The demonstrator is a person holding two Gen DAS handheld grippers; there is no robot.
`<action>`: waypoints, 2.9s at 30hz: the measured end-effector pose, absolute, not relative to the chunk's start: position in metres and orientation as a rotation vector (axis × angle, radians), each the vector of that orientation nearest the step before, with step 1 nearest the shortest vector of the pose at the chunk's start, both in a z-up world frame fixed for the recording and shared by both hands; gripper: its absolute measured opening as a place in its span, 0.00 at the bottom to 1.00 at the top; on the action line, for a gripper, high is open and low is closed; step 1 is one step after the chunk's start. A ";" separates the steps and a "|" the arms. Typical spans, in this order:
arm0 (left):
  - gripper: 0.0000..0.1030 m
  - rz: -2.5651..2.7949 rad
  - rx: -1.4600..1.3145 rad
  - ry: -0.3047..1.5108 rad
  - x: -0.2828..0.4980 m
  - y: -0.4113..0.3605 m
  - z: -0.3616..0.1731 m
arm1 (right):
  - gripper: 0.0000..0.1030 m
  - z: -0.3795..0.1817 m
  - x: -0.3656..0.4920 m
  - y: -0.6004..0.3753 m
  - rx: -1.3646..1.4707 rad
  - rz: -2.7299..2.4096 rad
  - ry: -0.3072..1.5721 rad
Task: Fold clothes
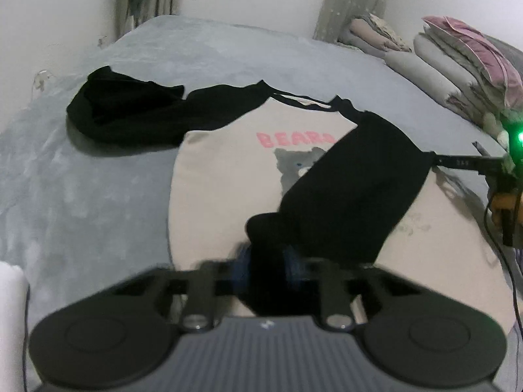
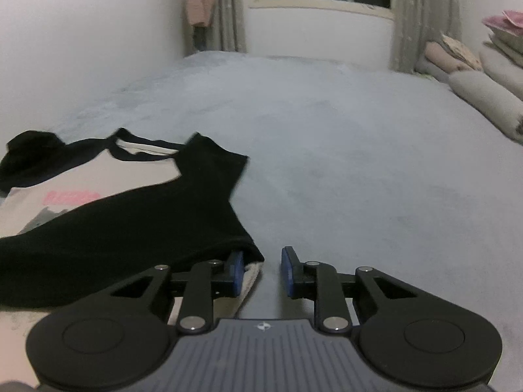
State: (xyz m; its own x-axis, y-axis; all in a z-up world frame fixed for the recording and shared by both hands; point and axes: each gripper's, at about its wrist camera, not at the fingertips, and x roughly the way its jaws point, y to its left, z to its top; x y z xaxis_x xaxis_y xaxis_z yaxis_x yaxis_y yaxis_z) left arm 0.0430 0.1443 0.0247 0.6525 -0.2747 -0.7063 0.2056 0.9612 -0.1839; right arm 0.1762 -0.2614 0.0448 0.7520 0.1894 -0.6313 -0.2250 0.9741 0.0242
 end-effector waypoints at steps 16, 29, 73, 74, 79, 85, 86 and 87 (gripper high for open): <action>0.09 -0.319 -0.306 0.688 0.000 0.185 0.062 | 0.48 0.035 0.176 -0.255 -0.145 0.193 0.701; 0.44 -0.236 -0.166 0.754 0.009 0.174 0.043 | 0.66 0.042 0.173 -0.253 -0.197 0.156 0.701; 0.10 -0.163 -0.061 0.722 -0.009 0.174 0.045 | 0.11 0.055 0.169 -0.281 0.145 0.313 0.721; 0.10 -0.160 -0.055 0.726 -0.008 0.173 0.043 | 0.11 0.058 0.167 -0.280 0.132 0.305 0.713; 0.35 -0.156 -0.011 0.776 -0.002 0.165 0.032 | 0.12 0.050 0.176 -0.260 -0.005 0.298 0.795; 0.54 -0.126 -0.050 0.742 -0.004 0.173 0.039 | 0.25 0.076 0.164 -0.272 0.042 0.251 0.646; 0.57 -0.120 -0.063 0.737 -0.003 0.176 0.040 | 0.26 0.078 0.162 -0.267 0.024 0.267 0.627; 0.60 -0.115 -0.075 0.730 -0.003 0.177 0.041 | 0.26 0.076 0.161 -0.259 -0.006 0.292 0.623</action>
